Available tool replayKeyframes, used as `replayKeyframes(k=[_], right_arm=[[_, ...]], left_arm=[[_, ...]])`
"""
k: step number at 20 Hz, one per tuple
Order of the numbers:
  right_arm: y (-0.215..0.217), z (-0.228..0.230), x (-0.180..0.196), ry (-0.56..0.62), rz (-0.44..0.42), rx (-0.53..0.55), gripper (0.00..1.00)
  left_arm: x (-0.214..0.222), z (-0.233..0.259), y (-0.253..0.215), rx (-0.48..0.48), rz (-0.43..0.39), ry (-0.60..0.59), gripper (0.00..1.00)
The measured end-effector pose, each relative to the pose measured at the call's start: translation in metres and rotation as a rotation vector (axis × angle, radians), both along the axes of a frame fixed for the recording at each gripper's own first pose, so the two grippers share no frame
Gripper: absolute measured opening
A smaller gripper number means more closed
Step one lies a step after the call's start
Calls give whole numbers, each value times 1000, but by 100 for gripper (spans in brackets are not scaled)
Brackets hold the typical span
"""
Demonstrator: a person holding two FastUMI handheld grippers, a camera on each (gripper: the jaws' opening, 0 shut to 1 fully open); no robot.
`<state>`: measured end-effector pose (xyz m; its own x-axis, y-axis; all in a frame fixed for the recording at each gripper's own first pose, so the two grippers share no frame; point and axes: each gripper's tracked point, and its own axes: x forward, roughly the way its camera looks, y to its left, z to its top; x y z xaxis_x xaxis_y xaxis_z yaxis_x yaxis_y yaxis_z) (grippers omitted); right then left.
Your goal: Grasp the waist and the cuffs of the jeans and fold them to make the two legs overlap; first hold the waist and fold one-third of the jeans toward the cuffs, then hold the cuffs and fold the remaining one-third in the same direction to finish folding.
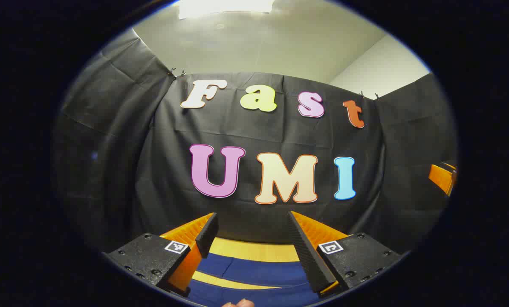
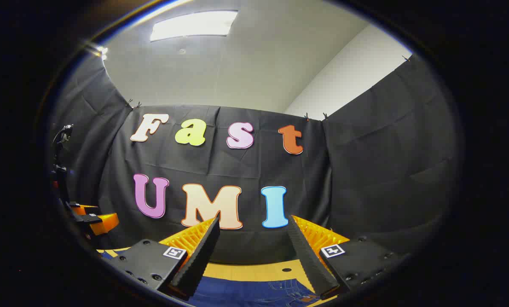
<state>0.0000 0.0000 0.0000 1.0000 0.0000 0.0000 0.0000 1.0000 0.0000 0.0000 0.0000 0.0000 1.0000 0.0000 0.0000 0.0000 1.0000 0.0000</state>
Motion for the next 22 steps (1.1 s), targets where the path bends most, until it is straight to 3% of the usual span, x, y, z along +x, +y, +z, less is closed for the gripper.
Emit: replayKeyframes(k=[8, 14, 18, 22], right_arm=[[-10, -18, 18, 18, 34, 8, 98], [-6, -56, 42, 46, 131, 42, 98], [6, -83, 57, 66, 199, 70, 98], [26, -96, 69, 100, 216, 58, 98]], left_arm=[[-1, -14, 6, 15, 32, 37, 95], [-9, -28, 36, 84, 87, 66, 95], [-31, -54, 94, 236, 183, 163, 98], [-48, -98, 138, 422, 137, 297, 100]])
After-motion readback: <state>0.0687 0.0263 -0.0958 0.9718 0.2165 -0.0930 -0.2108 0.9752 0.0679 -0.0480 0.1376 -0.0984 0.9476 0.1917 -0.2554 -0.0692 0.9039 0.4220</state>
